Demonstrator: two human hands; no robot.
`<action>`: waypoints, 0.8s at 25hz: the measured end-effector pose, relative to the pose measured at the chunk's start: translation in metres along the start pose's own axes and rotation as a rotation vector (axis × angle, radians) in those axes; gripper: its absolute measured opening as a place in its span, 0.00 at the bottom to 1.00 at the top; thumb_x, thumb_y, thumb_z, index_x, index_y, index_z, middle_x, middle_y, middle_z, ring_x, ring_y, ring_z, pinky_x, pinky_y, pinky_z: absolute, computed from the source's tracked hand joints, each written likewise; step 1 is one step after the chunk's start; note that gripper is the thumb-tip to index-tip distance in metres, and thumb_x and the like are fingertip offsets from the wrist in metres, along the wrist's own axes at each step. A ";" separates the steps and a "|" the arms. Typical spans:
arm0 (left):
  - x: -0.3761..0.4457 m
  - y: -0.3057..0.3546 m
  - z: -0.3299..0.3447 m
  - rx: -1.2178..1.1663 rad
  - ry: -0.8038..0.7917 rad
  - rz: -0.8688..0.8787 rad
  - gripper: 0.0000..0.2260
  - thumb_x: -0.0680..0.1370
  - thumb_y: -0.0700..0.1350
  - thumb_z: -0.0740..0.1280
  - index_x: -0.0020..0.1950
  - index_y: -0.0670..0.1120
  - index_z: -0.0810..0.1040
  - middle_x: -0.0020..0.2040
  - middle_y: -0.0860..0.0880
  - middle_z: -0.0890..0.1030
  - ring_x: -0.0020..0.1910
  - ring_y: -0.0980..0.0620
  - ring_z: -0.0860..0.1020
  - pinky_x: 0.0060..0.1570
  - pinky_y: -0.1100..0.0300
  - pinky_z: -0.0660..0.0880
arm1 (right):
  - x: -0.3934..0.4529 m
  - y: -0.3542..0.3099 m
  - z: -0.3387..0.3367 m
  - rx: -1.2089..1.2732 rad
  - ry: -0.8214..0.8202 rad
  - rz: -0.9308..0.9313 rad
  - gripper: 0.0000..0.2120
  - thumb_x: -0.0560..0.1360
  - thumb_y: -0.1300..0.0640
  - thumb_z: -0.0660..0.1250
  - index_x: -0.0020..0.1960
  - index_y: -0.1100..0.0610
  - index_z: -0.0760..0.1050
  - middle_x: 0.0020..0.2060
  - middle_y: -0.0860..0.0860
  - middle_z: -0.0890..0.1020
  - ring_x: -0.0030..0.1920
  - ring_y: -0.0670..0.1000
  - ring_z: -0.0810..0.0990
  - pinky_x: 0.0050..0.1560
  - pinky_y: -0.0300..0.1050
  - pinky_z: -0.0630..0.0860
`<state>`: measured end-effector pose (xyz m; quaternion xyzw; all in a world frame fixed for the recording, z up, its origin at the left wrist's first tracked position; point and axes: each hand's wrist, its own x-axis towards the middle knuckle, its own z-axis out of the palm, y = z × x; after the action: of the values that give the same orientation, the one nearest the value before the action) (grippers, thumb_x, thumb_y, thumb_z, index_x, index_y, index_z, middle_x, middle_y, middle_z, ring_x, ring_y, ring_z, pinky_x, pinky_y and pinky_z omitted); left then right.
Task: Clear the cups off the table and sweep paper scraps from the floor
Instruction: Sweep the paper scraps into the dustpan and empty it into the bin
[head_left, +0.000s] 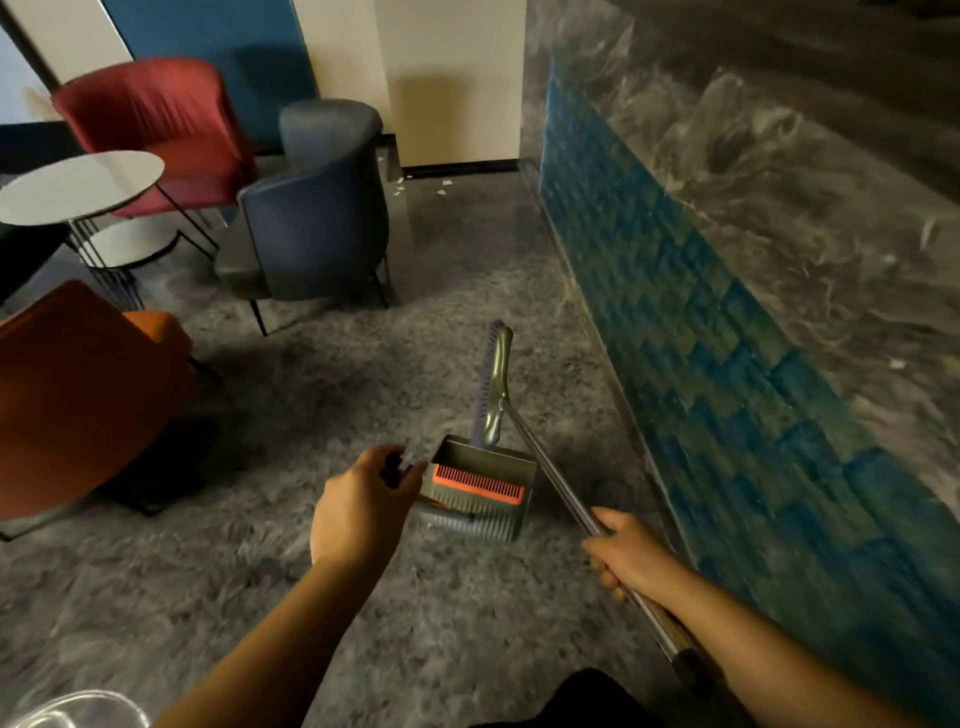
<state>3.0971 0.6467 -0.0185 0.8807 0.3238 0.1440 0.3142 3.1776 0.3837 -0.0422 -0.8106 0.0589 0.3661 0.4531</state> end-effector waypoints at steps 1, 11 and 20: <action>0.025 0.005 0.006 0.008 0.003 0.000 0.20 0.71 0.64 0.69 0.59 0.57 0.78 0.48 0.57 0.84 0.43 0.57 0.82 0.38 0.58 0.81 | 0.019 -0.016 -0.005 0.007 0.004 0.001 0.13 0.77 0.66 0.59 0.55 0.50 0.71 0.28 0.54 0.72 0.22 0.47 0.68 0.19 0.36 0.64; 0.302 0.093 0.098 0.003 0.015 -0.046 0.19 0.74 0.61 0.69 0.61 0.54 0.78 0.50 0.54 0.84 0.44 0.55 0.82 0.42 0.56 0.81 | 0.266 -0.205 -0.097 -0.086 -0.016 -0.037 0.11 0.77 0.67 0.59 0.57 0.59 0.72 0.27 0.54 0.70 0.22 0.49 0.67 0.18 0.35 0.64; 0.547 0.122 0.146 -0.044 -0.011 -0.051 0.19 0.73 0.61 0.69 0.62 0.56 0.77 0.50 0.56 0.84 0.44 0.59 0.80 0.42 0.61 0.78 | 0.461 -0.374 -0.124 -0.136 -0.024 -0.049 0.11 0.77 0.66 0.60 0.54 0.52 0.72 0.26 0.54 0.71 0.21 0.47 0.69 0.19 0.37 0.66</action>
<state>3.6321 0.8684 -0.0233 0.8659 0.3410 0.1382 0.3387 3.7385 0.6144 -0.0421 -0.8362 0.0089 0.3680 0.4066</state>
